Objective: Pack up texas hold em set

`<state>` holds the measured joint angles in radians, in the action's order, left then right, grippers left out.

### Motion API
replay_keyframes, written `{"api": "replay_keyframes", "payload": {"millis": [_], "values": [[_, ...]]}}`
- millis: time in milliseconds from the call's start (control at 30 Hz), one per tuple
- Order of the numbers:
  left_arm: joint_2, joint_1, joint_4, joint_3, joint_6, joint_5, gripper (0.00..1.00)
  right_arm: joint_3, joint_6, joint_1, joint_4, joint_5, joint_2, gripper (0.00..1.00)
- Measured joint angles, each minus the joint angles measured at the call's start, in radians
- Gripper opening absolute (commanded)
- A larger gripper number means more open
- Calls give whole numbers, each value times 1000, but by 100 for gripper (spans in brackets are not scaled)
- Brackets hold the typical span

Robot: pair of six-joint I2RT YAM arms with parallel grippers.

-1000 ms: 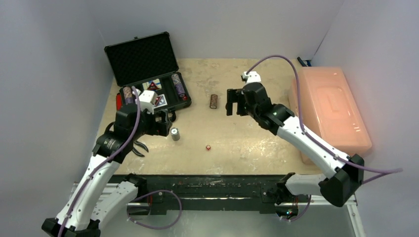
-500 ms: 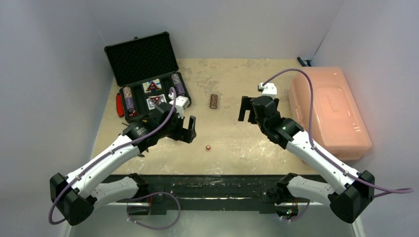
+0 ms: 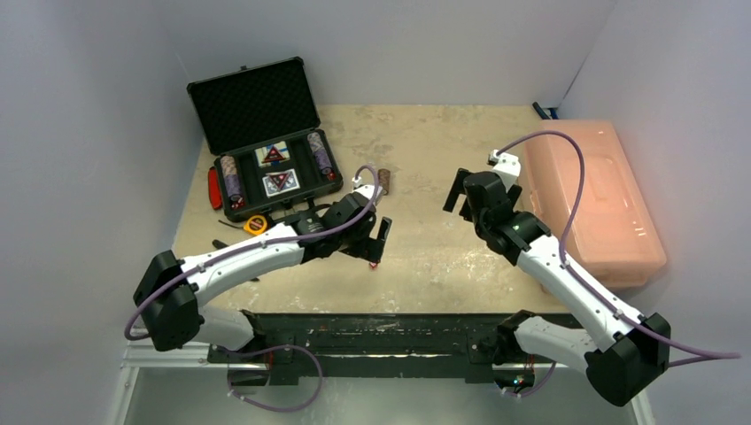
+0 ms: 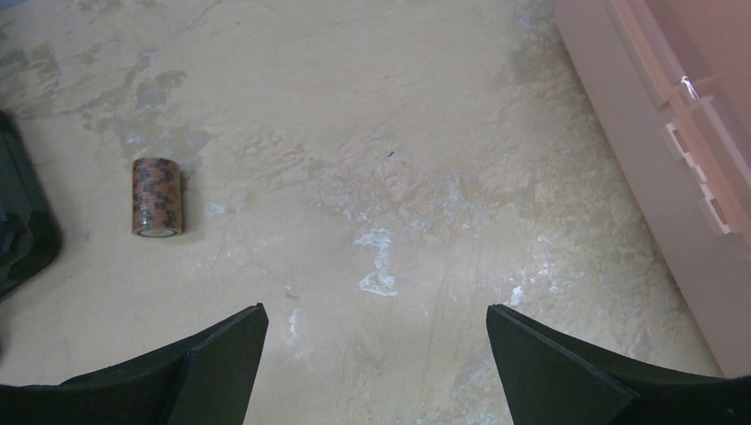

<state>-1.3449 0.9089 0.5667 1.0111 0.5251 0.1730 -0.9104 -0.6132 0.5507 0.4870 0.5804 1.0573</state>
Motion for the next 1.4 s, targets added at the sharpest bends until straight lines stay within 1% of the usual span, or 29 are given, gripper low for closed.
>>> {"api": "replay_keyframes", "payload": {"millis": [200,400,467,567,767,1267,1400], "values": [[-114,37,0,70,60,68,88,26,-14,-55,26,-23,-1,99],[-173,61,6,86,113,101,83,42,-24,-65,40,-37,-25,99],[-193,72,15,100,128,113,80,42,-24,-67,42,-44,-30,99],[-216,86,21,112,146,127,71,43,-26,-68,44,-50,-31,99],[-259,92,27,115,173,143,62,46,-29,-69,48,-58,-31,99],[-362,92,21,115,223,145,44,47,-34,-69,53,-95,-28,99],[-389,92,17,115,224,142,43,47,-34,-69,52,-104,-9,99]]}}
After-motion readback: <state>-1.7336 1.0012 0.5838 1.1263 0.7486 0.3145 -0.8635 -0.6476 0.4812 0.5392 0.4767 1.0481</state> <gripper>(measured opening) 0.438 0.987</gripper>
